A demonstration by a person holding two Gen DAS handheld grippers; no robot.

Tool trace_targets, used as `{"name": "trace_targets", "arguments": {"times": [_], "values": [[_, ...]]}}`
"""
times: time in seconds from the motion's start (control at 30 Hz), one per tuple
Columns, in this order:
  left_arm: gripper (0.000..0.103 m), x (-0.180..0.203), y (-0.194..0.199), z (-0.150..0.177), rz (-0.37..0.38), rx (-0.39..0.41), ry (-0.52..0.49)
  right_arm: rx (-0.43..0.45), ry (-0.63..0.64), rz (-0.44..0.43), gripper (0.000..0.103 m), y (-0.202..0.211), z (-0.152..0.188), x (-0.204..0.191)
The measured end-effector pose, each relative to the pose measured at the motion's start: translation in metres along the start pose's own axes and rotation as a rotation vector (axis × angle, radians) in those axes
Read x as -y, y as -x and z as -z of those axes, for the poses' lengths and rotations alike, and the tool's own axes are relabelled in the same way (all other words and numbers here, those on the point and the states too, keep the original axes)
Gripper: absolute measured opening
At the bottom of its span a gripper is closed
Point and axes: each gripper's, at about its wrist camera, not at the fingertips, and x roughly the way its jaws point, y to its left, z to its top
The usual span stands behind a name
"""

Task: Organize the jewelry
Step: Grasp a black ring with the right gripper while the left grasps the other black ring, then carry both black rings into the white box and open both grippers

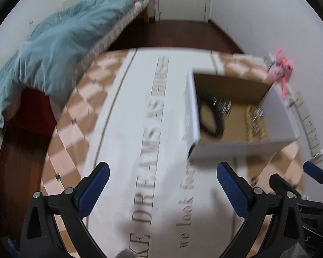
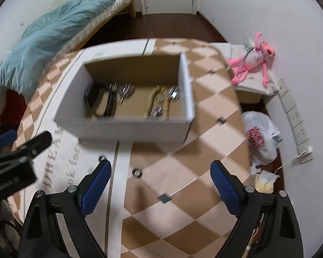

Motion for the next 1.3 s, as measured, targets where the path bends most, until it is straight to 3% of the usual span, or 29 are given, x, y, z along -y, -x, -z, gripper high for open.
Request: {"name": "trace_targets", "arguments": {"times": [0.13, 0.2, 0.27, 0.3, 0.43, 0.8, 0.87, 0.93, 1.07, 1.13, 1.23, 1.3], "values": [[0.102, -0.003, -0.021, 0.016, -0.024, -0.049, -0.003, -0.018, 0.013, -0.022, 0.077, -0.022, 0.015, -0.009], [0.102, -0.005, -0.027, 0.020, -0.031, -0.060, 0.000, -0.023, 0.015, -0.031, 0.073, -0.031, 0.018, -0.012], [0.102, -0.005, -0.030, 0.023, -0.037, -0.067, 0.000, -0.029, 0.022, -0.049, 0.051, -0.039, 0.022, -0.015], [0.102, -0.005, -0.031, 0.024, -0.039, -0.067, -0.002, -0.011, 0.038, -0.031, 0.048, -0.039, 0.023, -0.018], [0.102, 0.001, -0.032, 0.026, -0.040, -0.062, -0.018, 0.020, 0.071, 0.001, 0.013, -0.039, 0.026, -0.025], [0.101, 0.051, -0.035, 0.022, 0.063, -0.043, -0.070, 0.033, -0.086, -0.020, 0.013, -0.020, 0.025, 0.025], [0.090, 0.060, -0.036, 0.022, 0.075, -0.032, -0.090, 0.031, -0.104, -0.009, 0.013, -0.020, 0.027, 0.033], [0.067, 0.069, -0.039, 0.023, 0.085, -0.039, -0.110, 0.029, -0.119, -0.007, 0.013, -0.021, 0.027, 0.039], [0.046, 0.074, -0.041, 0.021, 0.102, -0.027, -0.117, 0.028, -0.143, -0.001, 0.013, -0.020, 0.028, 0.047], [0.023, 0.076, -0.040, 0.019, 0.106, -0.020, -0.126, 0.031, -0.148, 0.001, 0.013, -0.019, 0.028, 0.050], [0.011, 0.077, -0.040, 0.019, 0.114, -0.019, -0.135, 0.039, -0.151, 0.003, 0.013, -0.016, 0.027, 0.051], [0.010, 0.076, -0.039, 0.019, 0.122, -0.019, -0.136, 0.043, -0.155, 0.000, 0.013, -0.015, 0.026, 0.051]]}}
